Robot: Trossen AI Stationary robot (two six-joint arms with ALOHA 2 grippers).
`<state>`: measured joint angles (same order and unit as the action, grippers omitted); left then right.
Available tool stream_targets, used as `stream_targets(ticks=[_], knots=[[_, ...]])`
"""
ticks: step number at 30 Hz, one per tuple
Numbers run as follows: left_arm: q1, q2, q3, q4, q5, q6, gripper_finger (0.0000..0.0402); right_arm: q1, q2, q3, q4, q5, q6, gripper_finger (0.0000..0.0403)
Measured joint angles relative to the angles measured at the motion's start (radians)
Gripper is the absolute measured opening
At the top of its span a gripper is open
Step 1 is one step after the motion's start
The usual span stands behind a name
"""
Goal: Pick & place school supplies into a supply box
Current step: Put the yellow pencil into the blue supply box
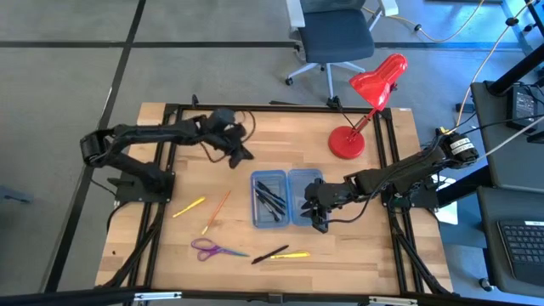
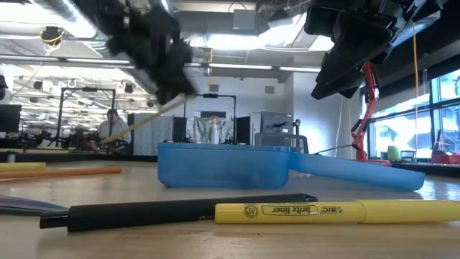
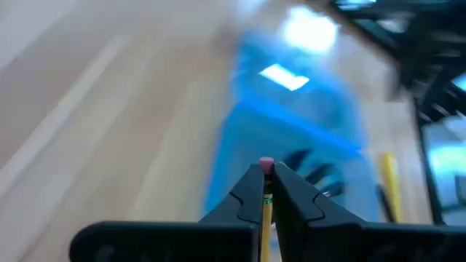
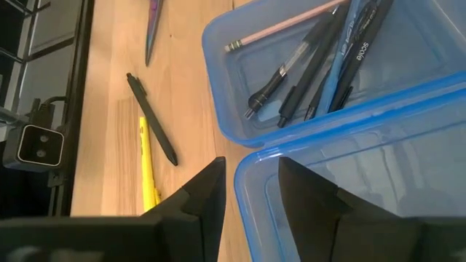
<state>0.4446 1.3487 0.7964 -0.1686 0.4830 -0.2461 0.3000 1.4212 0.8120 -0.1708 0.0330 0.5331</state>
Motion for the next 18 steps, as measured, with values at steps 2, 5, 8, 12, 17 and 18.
stream_targets(ticks=[2,5,8,12,17,18], knots=[[-0.074,0.0,0.05,0.016,-0.035,0.043,0.0005,0.0,0.0,0.0,0.0,0.0,0.0,0.0132],[-0.181,-0.001,0.127,0.017,-0.127,0.116,0.0005,0.0,0.0,0.0,0.0,0.0,0.0,0.0132],[-0.29,0.019,0.192,0.02,-0.231,0.222,0.0005,0.0,0.0,0.0,0.0,0.0,-0.001,0.0132],[-0.431,0.077,0.253,0.077,-0.304,0.393,0.0004,0.0,0.0,0.0,-0.008,0.0,0.006,0.0132],[-0.549,0.186,0.3,0.12,-0.418,0.567,0.0004,0.0,0.0,0.0,-0.011,0.0,0.019,0.0132],[-0.563,0.212,0.306,0.125,-0.432,0.586,0.0003,0.0,0.0,0.0,-0.015,0.0,0.034,0.0132]])
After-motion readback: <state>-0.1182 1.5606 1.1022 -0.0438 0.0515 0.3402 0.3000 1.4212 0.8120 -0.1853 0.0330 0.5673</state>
